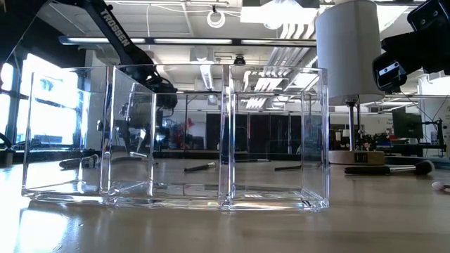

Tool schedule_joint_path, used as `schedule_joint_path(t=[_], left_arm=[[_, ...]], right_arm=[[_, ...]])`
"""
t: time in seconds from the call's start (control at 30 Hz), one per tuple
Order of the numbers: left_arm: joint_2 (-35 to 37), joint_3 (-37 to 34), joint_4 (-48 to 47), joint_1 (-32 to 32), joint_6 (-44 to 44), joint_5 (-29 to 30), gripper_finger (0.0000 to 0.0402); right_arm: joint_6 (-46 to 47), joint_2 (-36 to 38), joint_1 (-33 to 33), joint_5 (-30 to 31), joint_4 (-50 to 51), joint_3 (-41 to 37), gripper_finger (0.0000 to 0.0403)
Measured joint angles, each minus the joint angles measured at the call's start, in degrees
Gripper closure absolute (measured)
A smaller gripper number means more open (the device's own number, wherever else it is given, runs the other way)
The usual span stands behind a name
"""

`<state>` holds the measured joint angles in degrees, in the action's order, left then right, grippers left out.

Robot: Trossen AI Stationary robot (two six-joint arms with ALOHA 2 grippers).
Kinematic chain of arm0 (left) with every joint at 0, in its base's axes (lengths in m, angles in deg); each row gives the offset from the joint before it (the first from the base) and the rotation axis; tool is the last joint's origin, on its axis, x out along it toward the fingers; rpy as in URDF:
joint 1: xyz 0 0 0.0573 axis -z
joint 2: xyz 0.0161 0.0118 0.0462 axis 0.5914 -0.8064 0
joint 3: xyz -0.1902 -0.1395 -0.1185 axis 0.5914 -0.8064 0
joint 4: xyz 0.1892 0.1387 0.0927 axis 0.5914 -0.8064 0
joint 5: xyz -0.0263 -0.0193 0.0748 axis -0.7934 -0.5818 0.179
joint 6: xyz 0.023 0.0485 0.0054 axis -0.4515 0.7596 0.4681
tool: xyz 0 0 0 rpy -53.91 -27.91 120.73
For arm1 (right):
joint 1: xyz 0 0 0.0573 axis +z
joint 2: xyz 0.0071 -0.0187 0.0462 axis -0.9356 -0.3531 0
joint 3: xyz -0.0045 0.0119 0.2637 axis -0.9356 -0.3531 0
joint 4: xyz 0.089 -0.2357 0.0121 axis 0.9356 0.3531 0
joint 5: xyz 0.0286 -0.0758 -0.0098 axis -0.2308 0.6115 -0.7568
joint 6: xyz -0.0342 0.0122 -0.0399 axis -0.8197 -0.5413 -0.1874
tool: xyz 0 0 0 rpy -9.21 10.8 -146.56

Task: Put items in baskets/containers
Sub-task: Put the black eyeshadow brush into the transparent organizer

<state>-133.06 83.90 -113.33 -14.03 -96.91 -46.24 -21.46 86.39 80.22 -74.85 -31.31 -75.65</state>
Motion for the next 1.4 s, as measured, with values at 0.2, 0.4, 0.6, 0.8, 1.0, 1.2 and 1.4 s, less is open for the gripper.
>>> schedule_joint_path(t=[0.2, 0.4, 0.6, 0.8, 1.0, 1.2, 1.4], left_arm=[[0.00, 0.00, 0.02, 0.00, 0.00, 0.07, 0.0280], [0.27, -0.04, 0.02, -0.02, 0.04, -0.13, 0.0280], [0.59, -0.09, -0.10, -0.08, 0.14, -1.69, 0.0280], [0.66, -0.01, -0.39, -0.09, 0.22, -3.20, 0.0280], [0.80, 0.00, -0.52, -0.13, 0.72, -5.28, 0.0280], [1.60, 0.00, 0.16, -0.06, 1.52, -7.31, 0.0280], [1.64, 0.00, -0.23, -0.02, 1.58, -7.82, 0.0280]], right_arm=[[0.00, 0.00, -0.02, 0.00, -0.01, 0.00, 0.0398], [0.01, 0.00, -0.02, -0.01, -0.01, 0.00, 0.0398], [0.00, 0.00, -0.02, -0.01, -0.01, 0.00, 0.0398], [0.00, 0.02, -0.02, 0.00, -0.01, 0.00, 0.0398], [0.00, 0.02, -0.01, -0.01, -0.01, 0.00, 0.0398], [-0.01, 0.00, -0.01, 0.00, -0.01, 0.00, 0.0398], [-0.01, 0.00, -0.02, -0.01, 0.01, 0.00, 0.0398]])
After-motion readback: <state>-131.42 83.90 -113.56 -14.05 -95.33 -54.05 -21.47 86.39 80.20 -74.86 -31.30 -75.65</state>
